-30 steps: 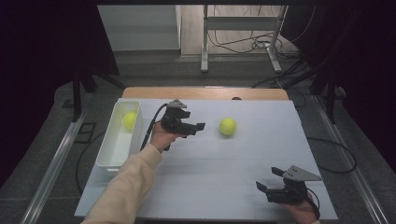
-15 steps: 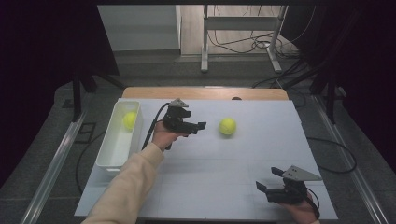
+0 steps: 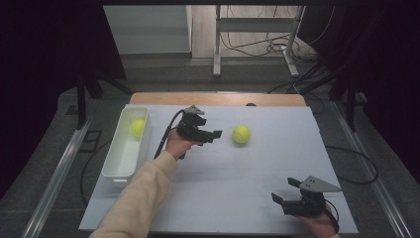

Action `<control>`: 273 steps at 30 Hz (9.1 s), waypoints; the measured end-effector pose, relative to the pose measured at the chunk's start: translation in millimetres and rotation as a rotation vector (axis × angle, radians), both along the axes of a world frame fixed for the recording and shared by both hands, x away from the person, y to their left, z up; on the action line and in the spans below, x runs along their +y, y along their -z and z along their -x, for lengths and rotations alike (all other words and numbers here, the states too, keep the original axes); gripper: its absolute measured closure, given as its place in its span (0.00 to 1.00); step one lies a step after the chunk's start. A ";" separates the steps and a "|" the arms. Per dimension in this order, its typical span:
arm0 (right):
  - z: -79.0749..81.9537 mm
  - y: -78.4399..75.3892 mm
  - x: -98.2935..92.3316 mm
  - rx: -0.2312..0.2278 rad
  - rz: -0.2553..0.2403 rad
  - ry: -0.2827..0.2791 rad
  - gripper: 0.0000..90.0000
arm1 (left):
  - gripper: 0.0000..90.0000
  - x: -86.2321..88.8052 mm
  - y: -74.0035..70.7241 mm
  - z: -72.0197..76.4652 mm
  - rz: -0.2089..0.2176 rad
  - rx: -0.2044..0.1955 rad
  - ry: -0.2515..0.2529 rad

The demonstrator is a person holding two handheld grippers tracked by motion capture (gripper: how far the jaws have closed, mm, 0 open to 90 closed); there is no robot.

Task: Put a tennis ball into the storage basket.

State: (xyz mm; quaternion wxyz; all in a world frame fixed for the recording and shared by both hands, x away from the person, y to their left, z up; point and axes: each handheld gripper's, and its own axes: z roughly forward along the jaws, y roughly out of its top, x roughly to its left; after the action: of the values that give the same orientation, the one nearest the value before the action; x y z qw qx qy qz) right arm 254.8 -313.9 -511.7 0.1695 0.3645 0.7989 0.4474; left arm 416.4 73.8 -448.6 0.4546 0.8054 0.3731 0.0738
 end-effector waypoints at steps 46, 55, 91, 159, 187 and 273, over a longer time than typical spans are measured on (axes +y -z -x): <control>-0.9 0.6 -0.7 -0.001 -0.007 -0.004 0.16 | 0.17 -38.8 10.9 -20.6 -0.036 0.013 0.029; -0.8 0.4 -0.6 -0.002 -0.009 -0.004 0.16 | 0.17 -44.5 15.6 -23.5 -0.028 0.025 0.023; -1.7 0.5 -0.4 0.001 -0.008 -0.004 0.16 | 0.17 -68.4 27.4 -32.5 -0.058 0.037 0.053; -4.1 0.0 -2.8 0.009 -0.021 0.002 0.16 | 0.11 -119.1 64.2 -67.2 -0.134 0.076 0.059; -4.0 0.5 -2.5 0.008 -0.020 0.001 0.16 | 0.29 -110.7 48.6 -53.2 -0.134 0.062 0.049; -4.2 1.6 -0.6 0.012 -0.011 0.003 0.16 | 0.29 -73.3 3.8 -5.6 -0.051 -0.065 0.064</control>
State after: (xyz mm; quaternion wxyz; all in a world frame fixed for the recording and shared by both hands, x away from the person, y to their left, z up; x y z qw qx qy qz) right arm 259.0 -314.4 -513.3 0.1634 0.3694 0.7968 0.4493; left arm 422.0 0.4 -452.4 0.4478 0.8255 0.3301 0.0949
